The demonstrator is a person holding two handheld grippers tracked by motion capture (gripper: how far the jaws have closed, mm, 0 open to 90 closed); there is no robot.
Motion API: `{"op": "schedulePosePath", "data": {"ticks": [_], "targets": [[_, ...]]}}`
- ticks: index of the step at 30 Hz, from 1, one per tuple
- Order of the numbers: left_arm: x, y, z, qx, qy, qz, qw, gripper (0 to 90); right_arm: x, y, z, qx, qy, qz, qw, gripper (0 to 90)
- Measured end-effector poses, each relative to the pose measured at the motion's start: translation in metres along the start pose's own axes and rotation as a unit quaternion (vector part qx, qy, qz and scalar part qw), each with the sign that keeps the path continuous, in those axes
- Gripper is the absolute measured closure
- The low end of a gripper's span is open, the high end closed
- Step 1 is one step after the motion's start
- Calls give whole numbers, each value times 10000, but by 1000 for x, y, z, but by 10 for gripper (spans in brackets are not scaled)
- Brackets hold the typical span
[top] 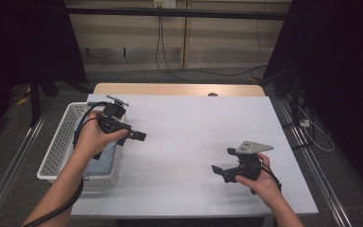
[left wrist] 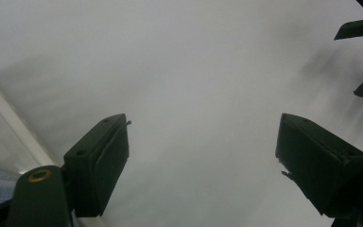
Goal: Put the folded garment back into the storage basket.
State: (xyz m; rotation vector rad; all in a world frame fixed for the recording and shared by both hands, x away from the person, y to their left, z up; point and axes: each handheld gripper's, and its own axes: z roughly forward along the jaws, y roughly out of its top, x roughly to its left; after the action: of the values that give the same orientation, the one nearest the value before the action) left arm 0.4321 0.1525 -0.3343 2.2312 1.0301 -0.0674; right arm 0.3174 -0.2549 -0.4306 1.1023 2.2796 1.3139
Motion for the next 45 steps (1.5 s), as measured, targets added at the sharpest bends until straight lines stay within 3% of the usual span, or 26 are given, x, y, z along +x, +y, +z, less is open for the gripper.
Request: {"op": "schedulePosePath", "data": {"ticks": [15,26,28,33,35,38,45], "targets": [[-14,-4,9,-169,-179,78,9997,181,-4,-10,-8,89,-9,80,9999,65],[-22,-11,15,-118,-218,164,9996,176,-2,-12,-8,173,16,58,9998,65],[-22,-12,16,-58,-213,266,9994,174,-1,-13,-8,192,13,31,9998,66],[-27,-15,20,-130,-235,211,9994,173,-3,-16,-11,221,-17,65,9997,65],[-27,-16,19,-53,-224,337,9992,173,-3,-17,-11,227,-12,69,9997,66],[-29,-18,21,-119,-238,245,9993,172,-3,-17,-12,235,-10,64,9997,65],[-31,-23,23,-42,-286,347,9990,169,-3,-19,-14,279,-5,80,9996,65]]}}
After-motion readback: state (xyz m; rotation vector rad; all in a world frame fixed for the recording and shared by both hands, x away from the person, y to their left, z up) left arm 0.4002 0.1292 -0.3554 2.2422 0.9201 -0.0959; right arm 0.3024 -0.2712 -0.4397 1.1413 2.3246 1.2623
